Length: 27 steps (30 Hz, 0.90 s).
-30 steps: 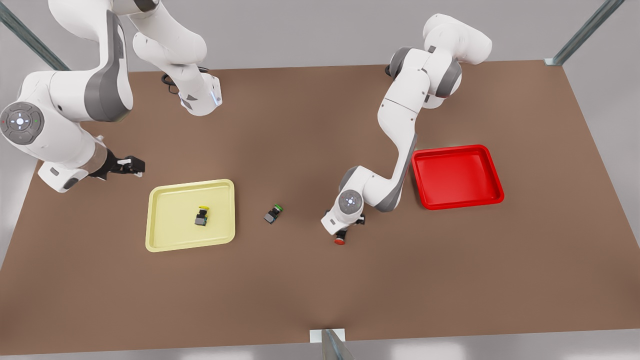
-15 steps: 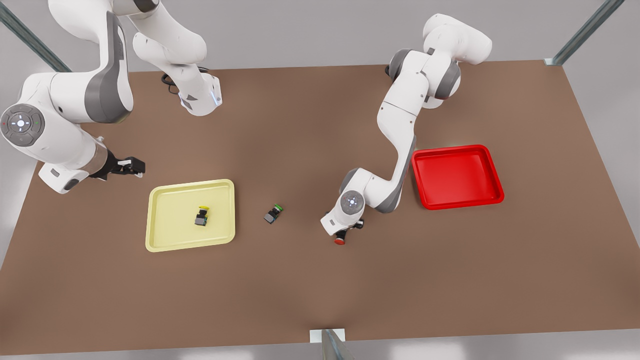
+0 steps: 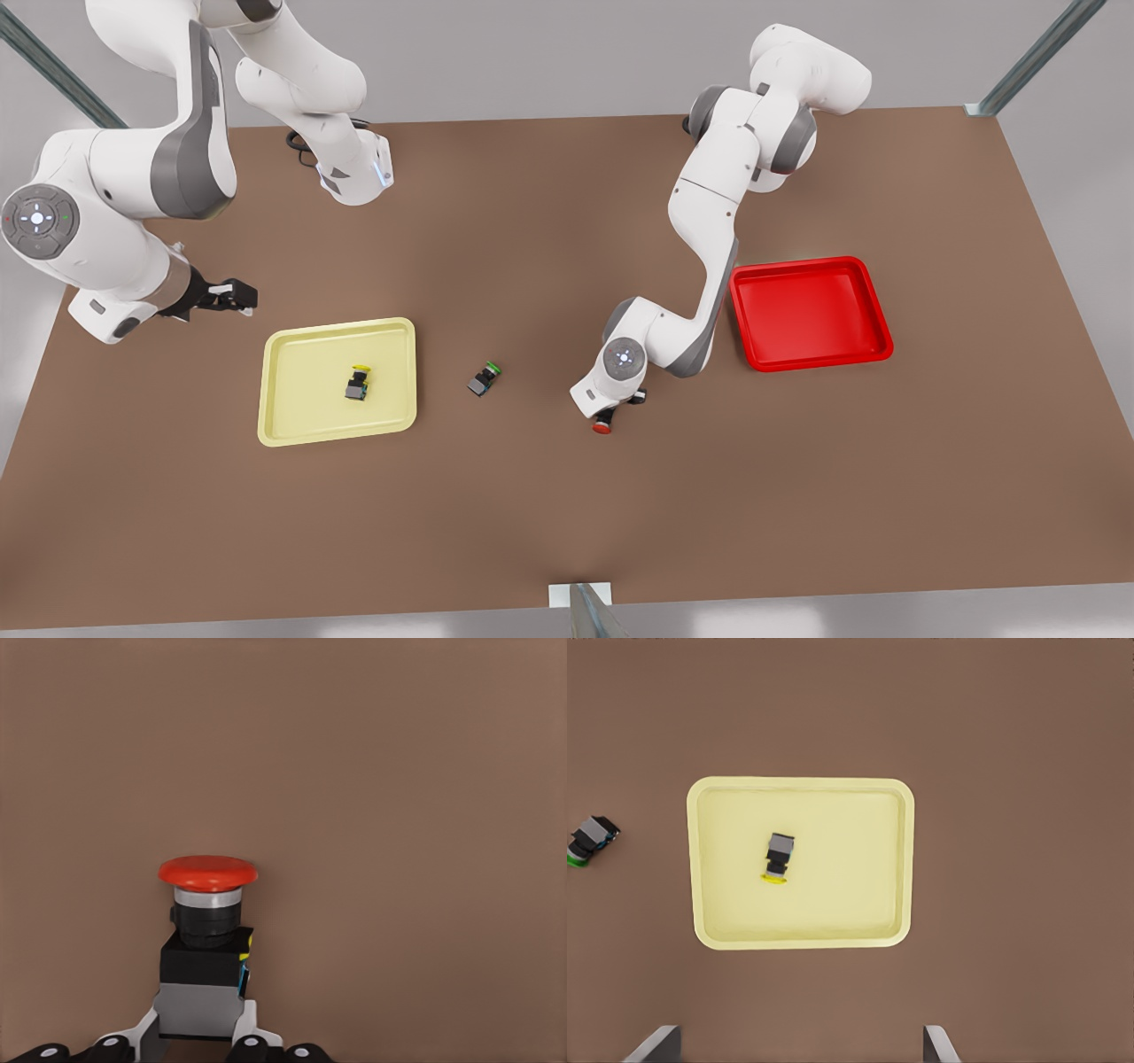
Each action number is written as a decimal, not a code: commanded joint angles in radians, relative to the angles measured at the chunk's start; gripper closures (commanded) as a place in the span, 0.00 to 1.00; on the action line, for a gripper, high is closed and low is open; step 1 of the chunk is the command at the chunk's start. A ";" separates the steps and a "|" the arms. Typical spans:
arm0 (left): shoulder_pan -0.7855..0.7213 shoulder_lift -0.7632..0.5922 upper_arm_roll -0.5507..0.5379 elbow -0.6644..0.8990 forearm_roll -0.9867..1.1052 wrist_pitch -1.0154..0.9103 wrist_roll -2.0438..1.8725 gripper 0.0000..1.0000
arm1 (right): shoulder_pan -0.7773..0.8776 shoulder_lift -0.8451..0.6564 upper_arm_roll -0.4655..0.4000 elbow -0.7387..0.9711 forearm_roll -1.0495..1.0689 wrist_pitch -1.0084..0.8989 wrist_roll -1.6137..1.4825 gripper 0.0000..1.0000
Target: Place the switches on the corresponding trays according to their colors
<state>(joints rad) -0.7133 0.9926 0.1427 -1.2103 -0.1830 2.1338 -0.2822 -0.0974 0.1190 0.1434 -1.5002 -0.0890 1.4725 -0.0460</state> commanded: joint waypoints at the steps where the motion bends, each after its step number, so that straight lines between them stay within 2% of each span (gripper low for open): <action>1: 0.002 0.000 0.000 0.000 0.000 0.000 0.000 0.54 | 0.001 0.001 -0.001 0.000 0.000 0.000 0.000 0.00; 8: 0.003 -0.011 0.000 0.000 0.000 -0.012 0.000 0.56 | 0.001 0.001 -0.001 0.000 0.000 0.003 0.000 0.00; 11: 0.009 -0.069 0.000 -0.008 0.002 -0.063 0.003 0.56 | 0.001 0.001 -0.001 0.000 0.000 0.003 -0.002 0.00; 20: 0.109 -0.472 0.000 -0.518 0.040 -0.025 0.152 0.56 | 0.001 0.001 -0.001 0.000 0.000 0.000 -0.002 0.00; 27: 0.325 -0.758 -0.003 -0.887 0.066 0.032 0.397 0.55 | 0.001 0.001 0.001 0.000 0.000 0.000 -0.002 0.00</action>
<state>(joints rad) -0.3640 0.2150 0.1396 -2.1190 -0.0935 2.1652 0.1357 -0.0969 0.1197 0.1441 -1.4988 -0.0890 1.4726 -0.0476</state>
